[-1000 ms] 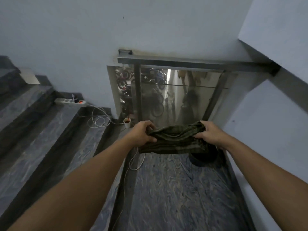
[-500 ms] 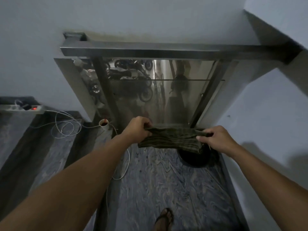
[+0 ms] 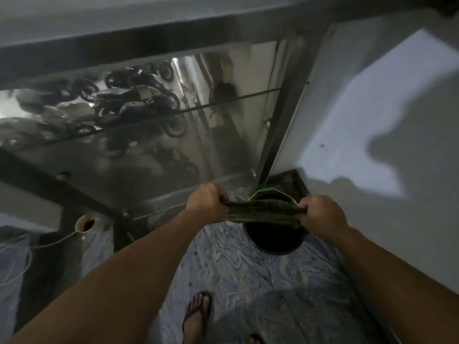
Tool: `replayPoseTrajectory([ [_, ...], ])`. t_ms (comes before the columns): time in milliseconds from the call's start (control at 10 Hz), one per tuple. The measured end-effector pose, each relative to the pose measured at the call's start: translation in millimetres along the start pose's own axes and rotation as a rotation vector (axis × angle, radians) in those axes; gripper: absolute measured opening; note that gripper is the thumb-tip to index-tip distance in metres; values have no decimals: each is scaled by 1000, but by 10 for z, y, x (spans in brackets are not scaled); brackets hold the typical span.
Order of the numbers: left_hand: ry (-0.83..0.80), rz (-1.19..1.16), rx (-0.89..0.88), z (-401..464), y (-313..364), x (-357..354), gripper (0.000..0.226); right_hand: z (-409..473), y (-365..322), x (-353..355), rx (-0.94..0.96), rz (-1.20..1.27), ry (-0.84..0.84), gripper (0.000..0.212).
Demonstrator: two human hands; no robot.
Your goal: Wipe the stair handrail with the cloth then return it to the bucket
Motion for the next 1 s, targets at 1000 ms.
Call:
replayPoseTrajectory([
  [1000,-255,263,-189,2372,-40,-2953,55,886,1912,-2896,-403,196,-54,25],
])
Point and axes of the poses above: each hand's wrist, its own z-axis towards the middle knuckle, its own x-axis out of the back of the hand, y = z × x, the point moved 1 cm from there along z, towards the middle knuckle, and after that the axes turned 10 degrees about x, right-handed, at the moved point
